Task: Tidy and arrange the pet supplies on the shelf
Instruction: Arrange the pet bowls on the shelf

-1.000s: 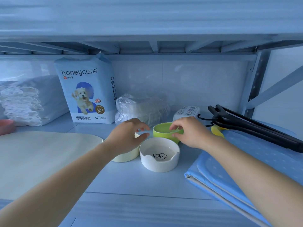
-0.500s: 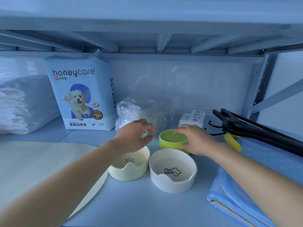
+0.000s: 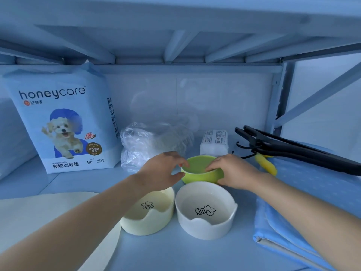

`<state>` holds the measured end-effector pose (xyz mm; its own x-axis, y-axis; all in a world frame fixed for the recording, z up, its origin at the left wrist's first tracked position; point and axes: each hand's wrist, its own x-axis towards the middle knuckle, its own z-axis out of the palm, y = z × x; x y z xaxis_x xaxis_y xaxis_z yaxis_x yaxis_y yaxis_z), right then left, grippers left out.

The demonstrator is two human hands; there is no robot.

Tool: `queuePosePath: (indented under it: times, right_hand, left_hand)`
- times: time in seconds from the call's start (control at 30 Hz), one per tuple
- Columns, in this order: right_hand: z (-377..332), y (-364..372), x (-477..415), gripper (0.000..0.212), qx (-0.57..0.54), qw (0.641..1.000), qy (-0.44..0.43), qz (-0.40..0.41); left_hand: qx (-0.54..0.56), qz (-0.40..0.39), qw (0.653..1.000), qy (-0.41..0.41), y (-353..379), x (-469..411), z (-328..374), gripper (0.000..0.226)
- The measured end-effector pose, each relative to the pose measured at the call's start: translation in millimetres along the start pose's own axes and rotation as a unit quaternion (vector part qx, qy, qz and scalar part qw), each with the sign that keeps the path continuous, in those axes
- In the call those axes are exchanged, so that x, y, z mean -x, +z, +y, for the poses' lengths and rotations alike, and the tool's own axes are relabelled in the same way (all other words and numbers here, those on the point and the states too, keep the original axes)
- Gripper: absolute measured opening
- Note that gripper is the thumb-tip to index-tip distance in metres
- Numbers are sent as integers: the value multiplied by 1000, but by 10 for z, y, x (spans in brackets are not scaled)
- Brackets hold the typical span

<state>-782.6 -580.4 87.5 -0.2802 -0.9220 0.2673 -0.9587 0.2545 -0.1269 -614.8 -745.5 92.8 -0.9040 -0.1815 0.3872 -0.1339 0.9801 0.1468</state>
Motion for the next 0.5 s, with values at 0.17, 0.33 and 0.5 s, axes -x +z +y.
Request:
queuePosePath:
  times: [0.17,0.33,0.5]
  right_hand:
    - [23,-29,3,41,-48,998,31,-6]
    - [82,-101,-23,47,-67,996,54,2]
    - [186,-144,-88,41,-97,994,55,8]
  left_hand:
    - [-11,-26,999,39,45,-133,-8,29]
    - [-46,-83,994,51,40,-252,68,46]
    - [-100,-127,986,29,97,-327,127,63]
